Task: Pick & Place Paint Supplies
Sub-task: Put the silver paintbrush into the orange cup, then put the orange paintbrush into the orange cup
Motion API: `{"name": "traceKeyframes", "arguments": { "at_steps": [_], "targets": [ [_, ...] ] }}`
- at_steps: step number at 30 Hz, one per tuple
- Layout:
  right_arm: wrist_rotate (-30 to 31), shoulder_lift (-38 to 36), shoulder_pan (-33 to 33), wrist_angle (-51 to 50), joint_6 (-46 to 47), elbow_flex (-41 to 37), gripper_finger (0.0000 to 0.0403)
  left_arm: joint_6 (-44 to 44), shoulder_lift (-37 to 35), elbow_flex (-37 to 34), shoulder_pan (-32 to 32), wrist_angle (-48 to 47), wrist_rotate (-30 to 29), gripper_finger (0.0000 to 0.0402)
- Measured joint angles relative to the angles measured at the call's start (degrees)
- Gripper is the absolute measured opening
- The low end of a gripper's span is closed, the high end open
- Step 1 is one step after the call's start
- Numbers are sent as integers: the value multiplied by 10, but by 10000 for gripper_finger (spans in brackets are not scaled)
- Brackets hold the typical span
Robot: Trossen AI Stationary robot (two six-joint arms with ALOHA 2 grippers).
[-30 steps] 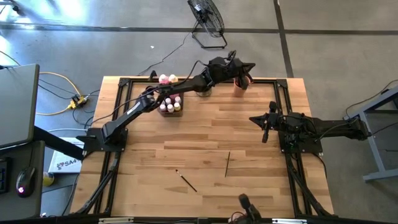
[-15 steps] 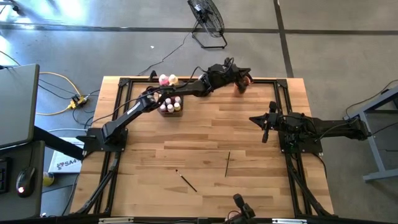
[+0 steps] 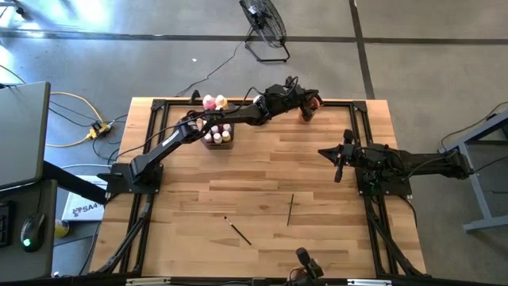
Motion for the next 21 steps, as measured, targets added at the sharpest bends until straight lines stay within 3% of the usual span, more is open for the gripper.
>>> {"name": "traceKeyframes", "arguments": {
  "at_steps": [8, 17, 21],
  "targets": [
    [0, 0, 0, 0, 0, 0, 2, 11, 0, 0, 0, -13, -1, 33],
    [0, 0, 0, -2, 2, 0, 2, -16, 0, 0, 17, -9, -1, 166],
    [0, 0, 0, -16, 1, 0, 2, -16, -13, 12, 21, -23, 4, 201]
  ]
}}
